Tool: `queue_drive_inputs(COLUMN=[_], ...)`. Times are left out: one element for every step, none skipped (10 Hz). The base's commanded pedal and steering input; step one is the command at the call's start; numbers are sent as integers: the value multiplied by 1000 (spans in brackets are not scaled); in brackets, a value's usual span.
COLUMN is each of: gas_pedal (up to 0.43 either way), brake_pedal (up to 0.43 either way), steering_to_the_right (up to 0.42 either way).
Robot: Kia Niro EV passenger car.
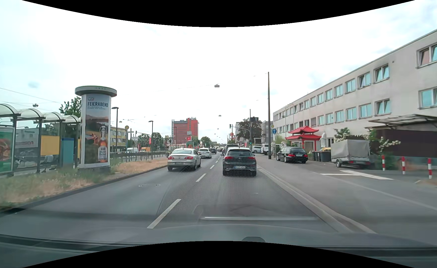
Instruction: Follow the waypoints while adhering to traffic rules and regulations
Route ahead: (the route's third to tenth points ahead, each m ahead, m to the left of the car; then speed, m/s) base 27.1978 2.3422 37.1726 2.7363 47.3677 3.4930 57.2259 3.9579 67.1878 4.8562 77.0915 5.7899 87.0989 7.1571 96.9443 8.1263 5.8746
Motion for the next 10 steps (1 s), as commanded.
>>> queue_drive_inputs(gas_pedal=[118,118,118,118,118,118,118,118,118,118], brake_pedal=[0,0,0,0,0,0,0,0,0,0], steering_to_the_right=[-6,-8,-9,-10,-10,-10,-10,-11,-11,-11])
